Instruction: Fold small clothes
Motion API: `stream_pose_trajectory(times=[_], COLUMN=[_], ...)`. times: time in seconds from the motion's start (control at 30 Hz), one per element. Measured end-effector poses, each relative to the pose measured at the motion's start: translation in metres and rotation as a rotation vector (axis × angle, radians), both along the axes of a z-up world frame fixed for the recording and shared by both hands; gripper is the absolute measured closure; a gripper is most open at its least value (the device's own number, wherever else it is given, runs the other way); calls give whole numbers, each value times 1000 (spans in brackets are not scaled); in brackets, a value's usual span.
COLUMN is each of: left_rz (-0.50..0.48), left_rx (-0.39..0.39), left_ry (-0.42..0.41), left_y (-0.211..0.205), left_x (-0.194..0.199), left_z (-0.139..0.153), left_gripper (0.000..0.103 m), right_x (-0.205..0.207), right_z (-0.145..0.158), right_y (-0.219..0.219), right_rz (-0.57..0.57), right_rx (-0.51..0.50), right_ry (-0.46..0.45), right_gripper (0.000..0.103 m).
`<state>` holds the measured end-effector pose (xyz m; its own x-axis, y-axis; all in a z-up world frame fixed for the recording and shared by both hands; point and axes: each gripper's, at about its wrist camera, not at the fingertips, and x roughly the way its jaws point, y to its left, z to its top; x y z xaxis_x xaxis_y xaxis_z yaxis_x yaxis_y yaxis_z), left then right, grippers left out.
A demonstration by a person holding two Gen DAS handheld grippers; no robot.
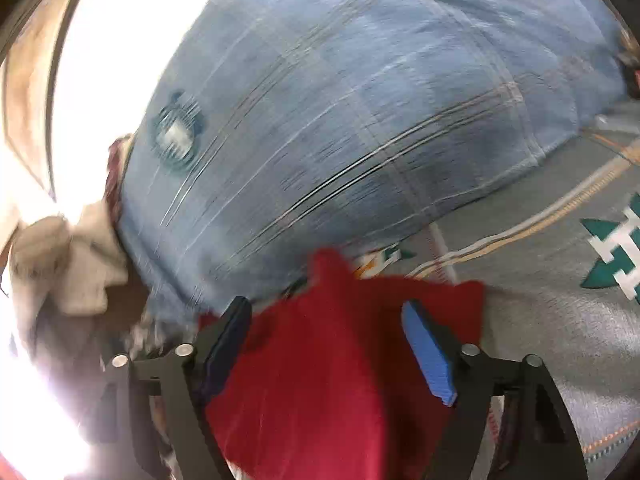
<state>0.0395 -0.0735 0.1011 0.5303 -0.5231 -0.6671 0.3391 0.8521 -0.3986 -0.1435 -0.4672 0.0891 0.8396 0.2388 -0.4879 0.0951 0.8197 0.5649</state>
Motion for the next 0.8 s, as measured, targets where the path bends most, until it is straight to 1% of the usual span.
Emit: stream_pose_trajectory(times=[0.03, 0.1, 0.13, 0.17, 0.2, 0.23, 0.27, 0.3, 0.33, 0.37, 0.43, 0.53, 0.57, 0.63, 0.7, 0.73, 0.77, 0.8], left_rz=[-4, -12, -18, -11, 5, 16, 23, 25, 30, 33, 30, 43, 47, 58, 70, 74, 82, 102], left_rx=[16, 70, 106, 147, 176, 189, 188, 179, 169, 160, 172, 182, 186, 182, 177, 175, 174, 174], left_ry=[11, 45, 62, 77, 86, 94, 108, 123, 129, 123, 112, 116, 118, 101, 75, 70, 67, 70], left_y=[-6, -17, -22, -27, -28, -28, -27, -25, -23, -21, -21, -17, -15, -8, 2, 6, 11, 17], left_x=[2, 5, 7, 10, 12, 15, 19, 23, 25, 26, 27, 24, 23, 19, 12, 7, 3, -1], left_z=[-5, -18, -26, -35, -43, -50, -57, -62, -64, -63, -61, -56, -53, -42, -29, -25, -21, -20], left_gripper=[33, 33, 33, 33, 33, 32, 32, 31, 30, 30, 30, 30, 30, 30, 30, 30, 30, 30], right_x=[4, 18, 25, 37, 51, 59, 68, 76, 82, 88, 98, 102, 98, 89, 69, 64, 61, 62], right_z=[1, -4, -9, -16, -26, -33, -41, -47, -52, -55, -62, -66, -62, -51, -40, -39, -42, -48], right_y=[13, 37, 45, 52, 56, 55, 51, 46, 41, 36, 26, 20, 23, 25, 31, 31, 33, 32], right_rz=[17, 73, 94, 107, 86, 63, 31, 9, -2, -9, -39, -51, -51, -63, -66, -71, -79, -78], right_rx=[-68, -147, -165, -193, -239, -264, -288, -293, -284, -266, -214, -178, -181, -194, -200, -210, -238, -255], right_ry=[18, 52, 68, 98, 157, 193, 220, 232, 239, 239, 242, 252, 254, 248, 211, 215, 244, 272], right_gripper=[34, 40, 41, 48, 52, 59, 61, 65, 67, 70, 70, 70, 67, 65, 56, 54, 52, 52])
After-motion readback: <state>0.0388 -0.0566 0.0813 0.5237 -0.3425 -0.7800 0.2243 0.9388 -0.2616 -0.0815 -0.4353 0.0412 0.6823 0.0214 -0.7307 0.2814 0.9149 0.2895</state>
